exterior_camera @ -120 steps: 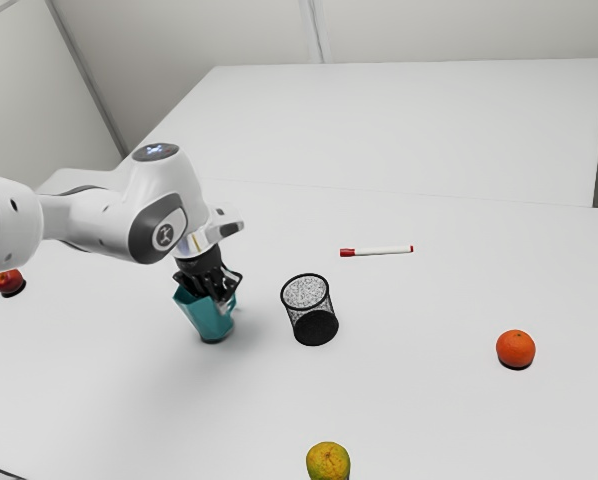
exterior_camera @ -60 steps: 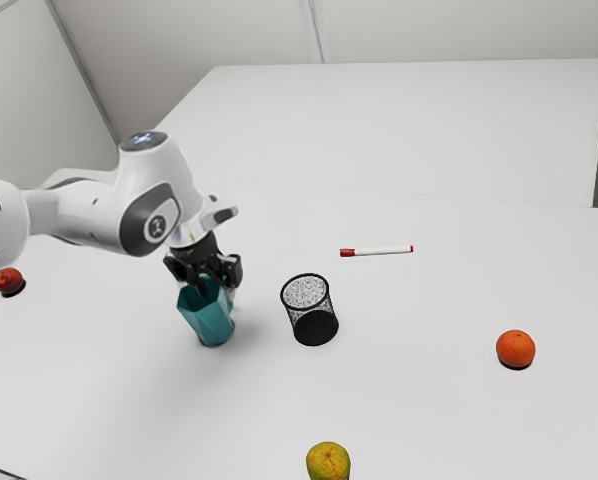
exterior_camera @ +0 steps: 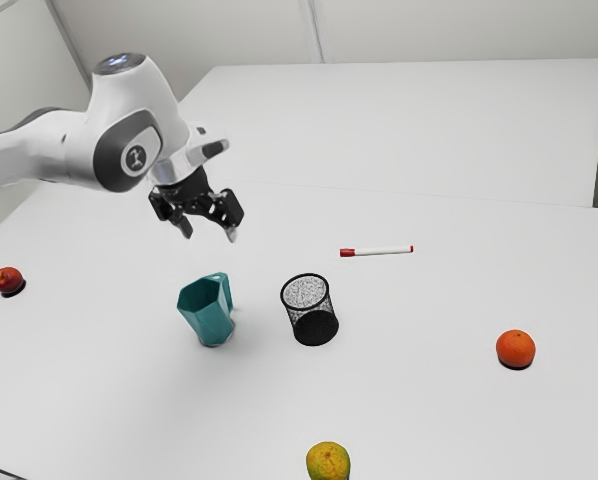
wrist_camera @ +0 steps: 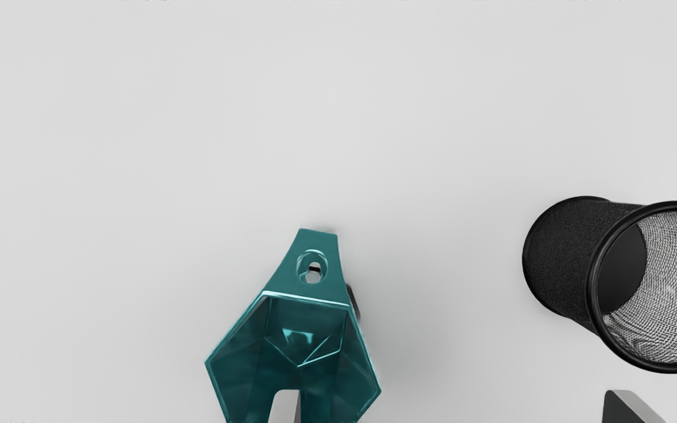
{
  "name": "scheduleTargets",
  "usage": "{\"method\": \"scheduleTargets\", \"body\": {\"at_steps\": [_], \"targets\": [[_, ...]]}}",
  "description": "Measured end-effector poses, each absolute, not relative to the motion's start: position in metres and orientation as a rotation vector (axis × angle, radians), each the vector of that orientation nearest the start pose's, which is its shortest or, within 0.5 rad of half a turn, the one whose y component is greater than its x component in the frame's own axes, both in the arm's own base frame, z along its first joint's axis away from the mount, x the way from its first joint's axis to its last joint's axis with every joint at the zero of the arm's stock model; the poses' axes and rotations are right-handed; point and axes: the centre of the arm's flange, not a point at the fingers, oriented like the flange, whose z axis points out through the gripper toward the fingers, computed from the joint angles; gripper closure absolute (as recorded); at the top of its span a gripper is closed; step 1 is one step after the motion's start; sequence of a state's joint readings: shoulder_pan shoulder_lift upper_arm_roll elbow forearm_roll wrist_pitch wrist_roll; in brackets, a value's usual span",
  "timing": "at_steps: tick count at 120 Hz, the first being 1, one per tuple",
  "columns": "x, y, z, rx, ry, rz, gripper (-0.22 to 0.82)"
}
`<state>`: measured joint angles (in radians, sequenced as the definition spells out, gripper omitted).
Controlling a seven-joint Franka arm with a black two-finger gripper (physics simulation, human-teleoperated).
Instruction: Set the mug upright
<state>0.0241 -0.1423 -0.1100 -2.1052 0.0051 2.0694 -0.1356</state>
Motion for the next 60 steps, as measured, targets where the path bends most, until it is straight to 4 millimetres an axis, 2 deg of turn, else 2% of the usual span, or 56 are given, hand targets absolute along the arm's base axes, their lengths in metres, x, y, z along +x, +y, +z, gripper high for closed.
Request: {"method": "scheduleTargets", "body": {"at_steps": [42,60], "targets": [[0.550,-0.058,0.555,-3.148,-0.059,-0.048,0.02],[0.554,-0.059,0.587,-3.153,-0.058,-0.038,0.02]]}}
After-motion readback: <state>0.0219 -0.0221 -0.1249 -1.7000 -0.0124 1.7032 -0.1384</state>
